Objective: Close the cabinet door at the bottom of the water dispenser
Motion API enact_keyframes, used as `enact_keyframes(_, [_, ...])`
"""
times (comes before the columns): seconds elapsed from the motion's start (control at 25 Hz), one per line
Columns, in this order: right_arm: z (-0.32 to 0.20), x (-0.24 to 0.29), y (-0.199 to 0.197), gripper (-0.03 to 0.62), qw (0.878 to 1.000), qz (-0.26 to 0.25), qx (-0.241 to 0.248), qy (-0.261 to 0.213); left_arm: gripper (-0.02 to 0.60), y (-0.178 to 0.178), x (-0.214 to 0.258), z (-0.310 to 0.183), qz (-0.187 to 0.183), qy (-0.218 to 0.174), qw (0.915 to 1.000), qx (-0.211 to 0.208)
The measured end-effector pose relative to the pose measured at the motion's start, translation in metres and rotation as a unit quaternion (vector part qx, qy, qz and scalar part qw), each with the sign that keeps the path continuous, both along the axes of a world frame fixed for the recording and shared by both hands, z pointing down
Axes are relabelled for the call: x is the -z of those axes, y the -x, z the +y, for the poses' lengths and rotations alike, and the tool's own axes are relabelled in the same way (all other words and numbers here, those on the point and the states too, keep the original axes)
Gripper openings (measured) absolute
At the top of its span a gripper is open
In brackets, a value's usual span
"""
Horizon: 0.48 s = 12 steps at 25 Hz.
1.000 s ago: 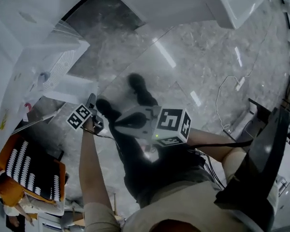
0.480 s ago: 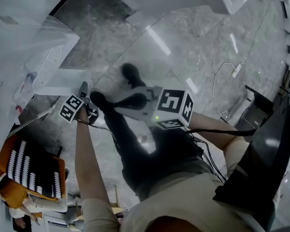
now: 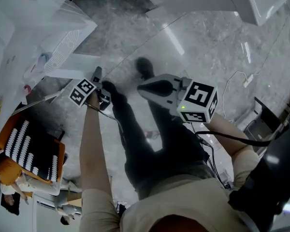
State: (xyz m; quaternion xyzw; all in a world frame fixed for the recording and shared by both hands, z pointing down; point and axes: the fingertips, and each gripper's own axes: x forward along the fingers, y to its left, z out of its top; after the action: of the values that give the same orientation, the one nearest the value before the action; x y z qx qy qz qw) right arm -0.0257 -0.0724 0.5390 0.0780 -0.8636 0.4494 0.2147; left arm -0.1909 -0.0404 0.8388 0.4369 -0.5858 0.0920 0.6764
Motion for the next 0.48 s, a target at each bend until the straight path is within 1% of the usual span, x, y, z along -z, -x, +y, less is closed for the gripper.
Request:
enact_keyframes(0.2, [-0.006, 0.008, -0.001, 0.015, 0.999, -0.014, -0.045, 0.023, 0.328, -0.015, -0.005, -0.016, 0.016, -0.013, 0.9996, -0.016])
enact_keyframes(0.24, [-0.004, 0.008, 0.0, 0.015, 0.998, -0.014, -0.047, 0.025, 0.328, -0.017, -0.006, -0.018, 0.019, -0.016, 0.9996, -0.014])
enact_keyframes(0.48, [0.014, -0.002, 0.019, 0.015, 1.0, -0.012, -0.015, 0.023, 0.333, -0.007, -0.008, -0.021, 0.022, -0.027, 0.9992, 0.022])
